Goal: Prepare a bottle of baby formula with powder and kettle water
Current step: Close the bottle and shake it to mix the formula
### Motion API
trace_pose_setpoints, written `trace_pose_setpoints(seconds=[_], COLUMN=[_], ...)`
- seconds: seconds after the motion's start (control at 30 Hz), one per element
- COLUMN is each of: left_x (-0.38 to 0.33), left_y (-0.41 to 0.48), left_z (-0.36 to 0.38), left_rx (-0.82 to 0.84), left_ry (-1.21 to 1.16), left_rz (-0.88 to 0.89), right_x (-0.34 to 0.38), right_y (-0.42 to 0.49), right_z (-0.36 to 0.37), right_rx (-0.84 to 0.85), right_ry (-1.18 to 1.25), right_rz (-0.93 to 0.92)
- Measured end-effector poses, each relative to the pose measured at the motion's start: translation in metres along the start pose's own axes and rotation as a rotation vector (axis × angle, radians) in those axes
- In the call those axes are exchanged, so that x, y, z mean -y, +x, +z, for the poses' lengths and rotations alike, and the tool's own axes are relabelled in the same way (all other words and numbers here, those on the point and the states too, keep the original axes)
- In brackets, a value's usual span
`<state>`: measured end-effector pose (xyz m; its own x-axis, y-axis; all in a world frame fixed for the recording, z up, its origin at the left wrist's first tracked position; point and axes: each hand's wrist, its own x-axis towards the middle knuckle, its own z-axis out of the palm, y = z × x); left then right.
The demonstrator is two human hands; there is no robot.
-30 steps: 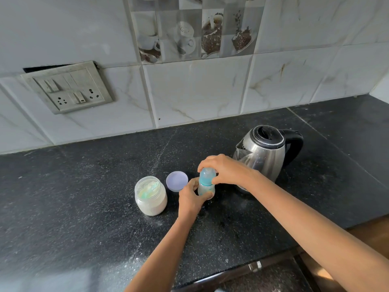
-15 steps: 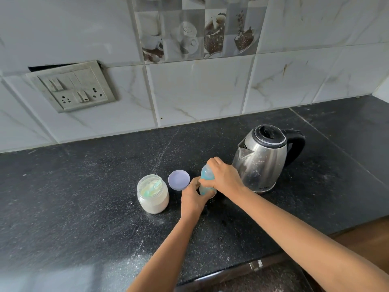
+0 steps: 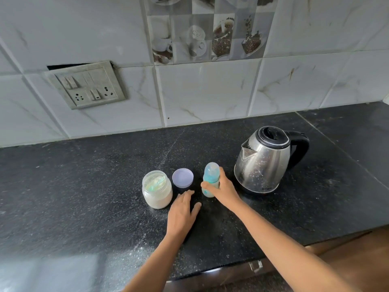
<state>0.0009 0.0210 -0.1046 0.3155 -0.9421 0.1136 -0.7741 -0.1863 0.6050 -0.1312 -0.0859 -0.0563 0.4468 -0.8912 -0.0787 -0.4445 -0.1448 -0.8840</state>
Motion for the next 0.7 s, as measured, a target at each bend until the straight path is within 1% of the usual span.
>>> trace_pose_setpoints(seconds=[0.1,0.23,0.27,0.33,0.37,0.43,0.47,0.53,0.57,0.63,0.67,0.7], left_x=[0.007,0.009,0.009,0.010,0.011,0.013,0.013,0.012,0.012,0.012,0.013,0.013], left_y=[-0.006,-0.006,-0.005,-0.003,-0.002,-0.002,-0.002,-0.002,-0.002,-0.002,-0.002,-0.002], left_z=[0.005,0.010,0.011,0.012,0.013,0.015,0.016,0.016,0.016,0.016,0.016,0.016], left_rx=[-0.038,-0.024,-0.018,-0.019,-0.023,-0.033,-0.039,-0.044,-0.045,-0.042,-0.040,-0.040], left_ry=[0.059,0.095,0.100,0.114,0.118,0.116,0.113,0.109,0.108,0.108,0.111,0.114], left_rz=[0.018,0.021,0.030,0.043,0.047,0.050,0.052,0.053,0.053,0.053,0.054,0.056], right_x=[0.000,0.011,0.015,0.025,0.033,0.046,0.051,0.053,0.053,0.048,0.045,0.043], right_y=[0.008,0.014,0.013,0.011,0.010,0.011,0.013,0.019,0.020,0.020,0.019,0.019], right_z=[-0.015,-0.029,-0.030,-0.031,-0.032,-0.030,-0.028,-0.025,-0.025,-0.025,-0.023,-0.021], right_rx=[0.095,0.121,0.148,0.252,0.281,0.261,0.224,0.176,0.207,0.318,0.342,0.330], right_ry=[0.125,0.433,0.544,0.855,1.002,1.219,1.279,1.318,1.313,1.297,1.288,1.298], right_rz=[0.028,0.124,0.187,0.272,0.267,0.247,0.269,0.349,0.370,0.377,0.376,0.369])
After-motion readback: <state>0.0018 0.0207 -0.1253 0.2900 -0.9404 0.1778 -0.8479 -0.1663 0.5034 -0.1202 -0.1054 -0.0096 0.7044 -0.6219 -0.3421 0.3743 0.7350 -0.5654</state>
